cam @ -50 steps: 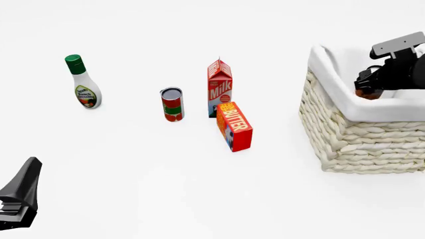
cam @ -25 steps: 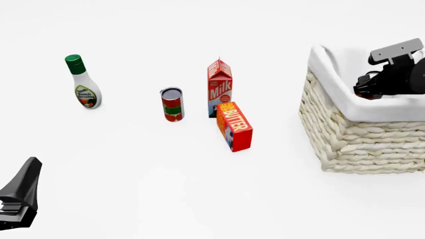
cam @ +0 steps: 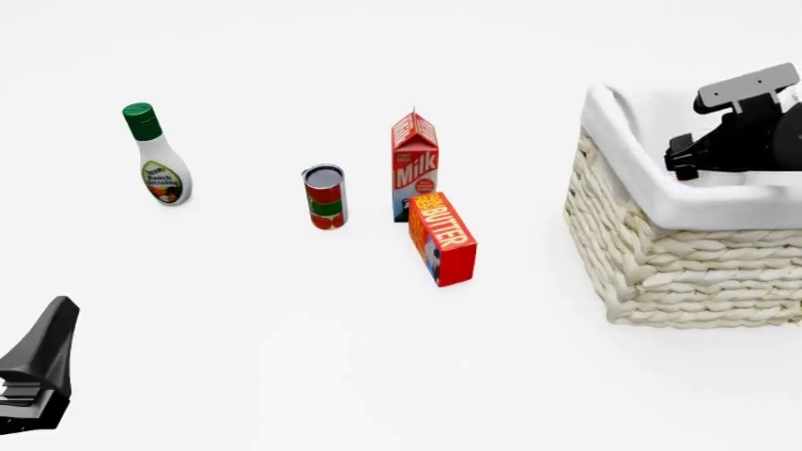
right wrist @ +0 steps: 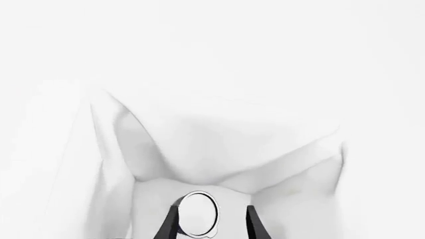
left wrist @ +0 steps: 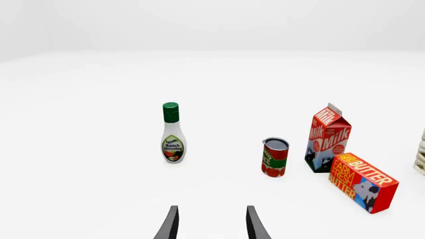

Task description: Pick the alphabet soup and place it in the basket.

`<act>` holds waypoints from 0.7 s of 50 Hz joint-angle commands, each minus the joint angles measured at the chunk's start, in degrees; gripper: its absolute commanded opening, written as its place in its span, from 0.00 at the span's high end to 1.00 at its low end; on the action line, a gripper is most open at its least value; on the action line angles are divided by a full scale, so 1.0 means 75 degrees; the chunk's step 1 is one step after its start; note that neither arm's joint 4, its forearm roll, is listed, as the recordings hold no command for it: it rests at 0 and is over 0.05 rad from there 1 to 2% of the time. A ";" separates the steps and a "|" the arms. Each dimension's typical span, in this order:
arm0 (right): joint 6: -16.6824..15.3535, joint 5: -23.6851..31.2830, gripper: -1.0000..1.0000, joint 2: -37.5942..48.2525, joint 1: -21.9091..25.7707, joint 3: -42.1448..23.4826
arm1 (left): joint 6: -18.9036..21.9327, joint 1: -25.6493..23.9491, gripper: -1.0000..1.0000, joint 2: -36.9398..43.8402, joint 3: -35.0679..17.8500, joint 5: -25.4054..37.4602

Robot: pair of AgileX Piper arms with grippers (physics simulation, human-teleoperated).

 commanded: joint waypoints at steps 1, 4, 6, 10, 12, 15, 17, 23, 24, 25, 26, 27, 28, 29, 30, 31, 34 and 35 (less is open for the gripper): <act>0.0134 0.0288 0.00 -0.0414 0.0235 -0.0066 | 0.0000 0.0000 0.00 0.0000 0.0000 0.0000; 0.0249 0.0533 0.00 -0.0780 0.0336 -0.0098 | 0.0000 0.0000 0.00 0.0000 0.0000 0.0000; 0.0262 0.0627 0.00 -0.0972 0.0374 -0.0078 | 0.0000 0.0000 0.00 0.0000 0.0000 0.0000; 0.0296 0.0786 0.00 -0.1194 0.0438 -0.0078 | 0.0000 0.0000 0.00 0.0000 0.0000 0.0000; 0.0361 0.1081 0.00 -0.1664 0.0593 -0.0089 | 0.0000 0.0000 0.00 0.0000 0.0000 0.0000; 0.0437 0.1508 0.00 -0.2191 0.0743 -0.0212 | 0.0000 0.0000 0.00 0.0000 0.0000 0.0000; 0.0476 0.1715 0.00 -0.2416 0.0798 -0.0323 | 0.0000 0.0000 0.00 0.0000 0.0000 0.0000; 0.0647 0.2486 0.00 -0.3194 0.1033 -0.0780 | 0.0000 0.0000 0.00 0.0000 0.0000 0.0000; 0.0701 0.2587 0.00 -0.3288 0.1102 -0.0836 | 0.0000 0.0000 0.00 0.0000 0.0000 0.0000; 0.0709 0.2659 0.00 -0.3384 0.1149 -0.0876 | 0.0000 0.0000 0.00 0.0000 0.0000 0.0000; 0.0673 0.2729 0.00 -0.3572 0.1193 -0.0941 | 0.0000 0.0000 0.00 0.0000 0.0000 0.0000; 0.0673 0.2730 0.00 -0.3573 0.1193 -0.0942 | 0.0000 0.0000 0.00 0.0000 0.0000 0.0000; 0.0796 0.2984 0.00 -0.3687 0.1315 -0.1143 | 0.0000 0.0000 0.00 0.0000 0.0000 0.0000; 0.0796 0.2988 0.00 -0.3686 0.1315 -0.1148 | 0.0000 0.0000 0.00 0.0000 0.0000 0.0000; 0.0809 0.3121 0.00 -0.3798 0.1361 -0.1288 | 0.0000 0.0000 0.00 0.0000 0.0000 0.0000; 0.0801 0.3220 0.00 -0.3852 0.1398 -0.1387 | 0.0000 0.0000 0.00 0.0000 0.0000 0.0000; 0.0651 0.3498 0.00 -0.3976 0.1584 -0.1633 | 0.0000 0.0000 0.00 0.0000 0.0000 0.0000; 0.0648 0.3635 0.00 -0.4030 0.1685 -0.1776 | 0.0000 0.0000 0.00 0.0000 0.0000 0.0000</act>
